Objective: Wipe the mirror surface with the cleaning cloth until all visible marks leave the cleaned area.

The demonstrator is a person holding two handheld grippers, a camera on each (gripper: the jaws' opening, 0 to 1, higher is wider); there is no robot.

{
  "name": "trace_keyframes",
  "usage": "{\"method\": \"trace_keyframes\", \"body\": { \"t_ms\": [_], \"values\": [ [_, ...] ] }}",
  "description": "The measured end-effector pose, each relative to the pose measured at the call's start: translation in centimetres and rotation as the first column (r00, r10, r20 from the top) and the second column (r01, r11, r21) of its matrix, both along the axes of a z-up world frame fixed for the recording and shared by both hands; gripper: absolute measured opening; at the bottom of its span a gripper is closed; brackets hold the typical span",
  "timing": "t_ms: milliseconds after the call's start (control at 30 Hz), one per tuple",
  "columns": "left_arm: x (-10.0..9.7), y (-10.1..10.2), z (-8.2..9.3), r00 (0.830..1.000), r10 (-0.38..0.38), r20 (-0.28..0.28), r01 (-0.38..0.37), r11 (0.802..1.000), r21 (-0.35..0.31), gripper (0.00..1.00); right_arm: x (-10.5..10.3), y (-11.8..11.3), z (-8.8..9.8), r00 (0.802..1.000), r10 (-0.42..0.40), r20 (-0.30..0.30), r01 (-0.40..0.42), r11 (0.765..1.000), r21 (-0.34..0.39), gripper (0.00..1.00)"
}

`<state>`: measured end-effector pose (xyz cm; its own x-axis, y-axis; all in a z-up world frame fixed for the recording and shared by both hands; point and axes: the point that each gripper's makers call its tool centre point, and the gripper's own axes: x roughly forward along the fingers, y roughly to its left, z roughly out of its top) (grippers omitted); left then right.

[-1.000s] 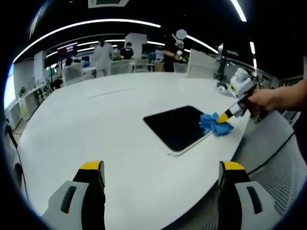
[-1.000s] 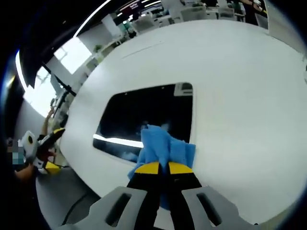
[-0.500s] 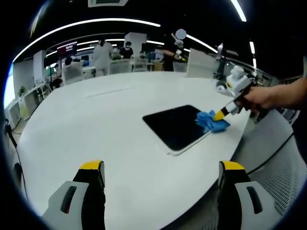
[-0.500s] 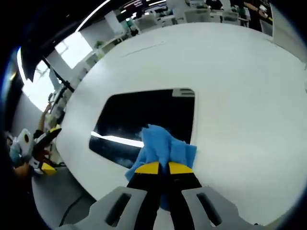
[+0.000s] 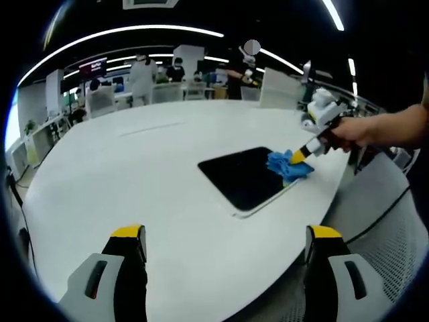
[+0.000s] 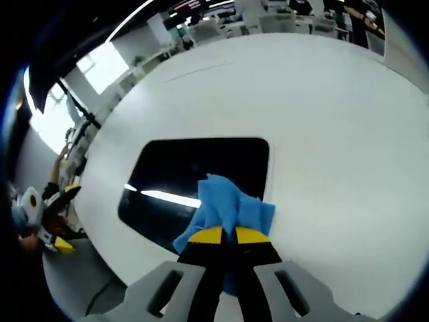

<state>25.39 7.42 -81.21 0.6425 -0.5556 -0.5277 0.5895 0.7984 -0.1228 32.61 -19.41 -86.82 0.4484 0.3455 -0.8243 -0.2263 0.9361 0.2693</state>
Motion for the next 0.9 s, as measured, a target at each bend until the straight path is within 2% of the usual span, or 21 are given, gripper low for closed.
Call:
{"method": "trace_keyframes", "body": {
  "t_ms": [267,500,633,900],
  "values": [
    [0.1,-0.1,0.0,1.000,0.004,-0.001,-0.004,1.000,-0.011,0.99,1.7,-0.3,0.0,1.000,-0.009,0.011,0.009,1.000,-0.006,0.00],
    [0.3,-0.1,0.6,1.000,0.027,0.007,-0.027,0.998,-0.048,0.99,3.7,-0.5,0.0,1.000,-0.016,0.023,0.017,1.000,-0.014,0.00],
    [0.3,0.1,0.4,1.000,0.025,0.006,-0.024,0.999,-0.023,0.99,4.7,-0.6,0.0,0.999,-0.022,0.024,0.022,1.000,-0.018,0.00],
    [0.4,0.3,0.4,0.999,0.042,0.009,-0.041,0.999,-0.027,0.99,6.3,-0.8,0.0,0.999,-0.020,0.041,0.022,0.999,-0.032,0.00]
  ]
}}
